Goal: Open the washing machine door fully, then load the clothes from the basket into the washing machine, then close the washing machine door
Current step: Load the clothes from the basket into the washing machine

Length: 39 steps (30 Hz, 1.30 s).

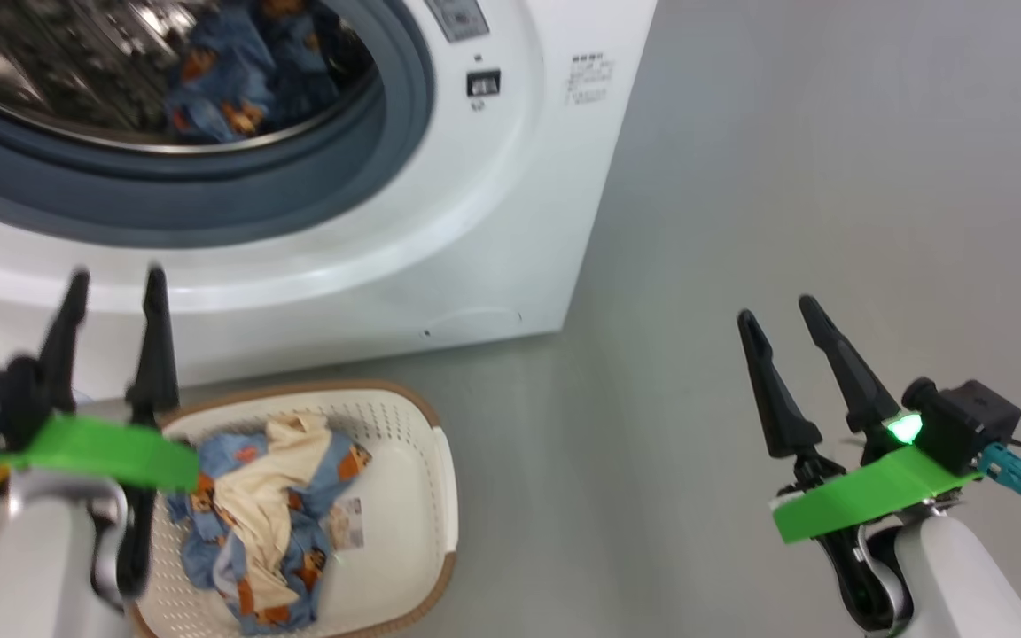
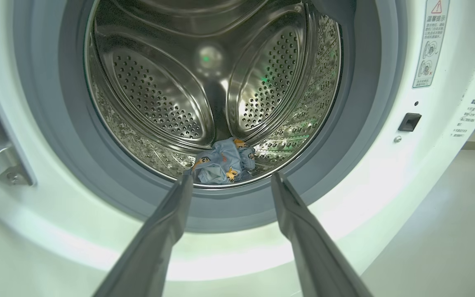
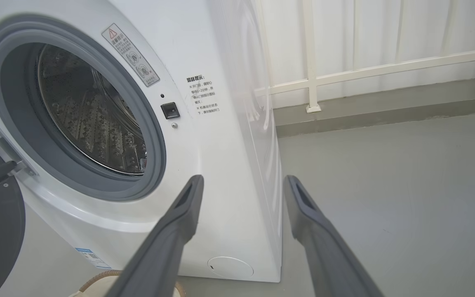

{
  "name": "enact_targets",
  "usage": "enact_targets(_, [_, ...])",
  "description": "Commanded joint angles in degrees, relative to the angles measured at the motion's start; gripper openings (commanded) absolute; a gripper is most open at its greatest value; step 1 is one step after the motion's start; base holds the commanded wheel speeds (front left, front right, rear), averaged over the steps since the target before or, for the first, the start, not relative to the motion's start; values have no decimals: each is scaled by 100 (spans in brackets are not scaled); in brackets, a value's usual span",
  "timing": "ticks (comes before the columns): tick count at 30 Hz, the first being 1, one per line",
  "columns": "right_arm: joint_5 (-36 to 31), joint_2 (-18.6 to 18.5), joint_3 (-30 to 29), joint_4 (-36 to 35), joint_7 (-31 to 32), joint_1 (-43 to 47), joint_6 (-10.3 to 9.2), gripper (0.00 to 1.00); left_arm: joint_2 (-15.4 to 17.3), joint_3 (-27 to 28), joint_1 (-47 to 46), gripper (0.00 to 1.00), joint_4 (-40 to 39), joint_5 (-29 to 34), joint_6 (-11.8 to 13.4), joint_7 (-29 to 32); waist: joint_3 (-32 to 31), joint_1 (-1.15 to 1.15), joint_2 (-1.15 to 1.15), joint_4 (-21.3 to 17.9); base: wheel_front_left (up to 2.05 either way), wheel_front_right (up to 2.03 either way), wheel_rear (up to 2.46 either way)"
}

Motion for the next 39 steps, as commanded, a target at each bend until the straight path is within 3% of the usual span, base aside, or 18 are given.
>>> enact_targets(1, [76, -96, 121, -88, -27, 158, 16, 100, 158, 242, 300, 100, -308, 12, 93, -44, -569, 0, 0, 243, 0, 0, 0])
enact_targets(22, [258, -428, 146, 68, -27, 941, 16, 100, -426, 571, 2583, 100, -1506, 346, 198, -45, -1603, 0, 0, 597, 0, 0, 0])
enact_targets(39, [296, -558, 205, 80, -27, 1104, 16, 100, -854, 817, 2874, 100, -1761, 624, -43, -45, -1644, 0, 0, 756, 0, 0, 0])
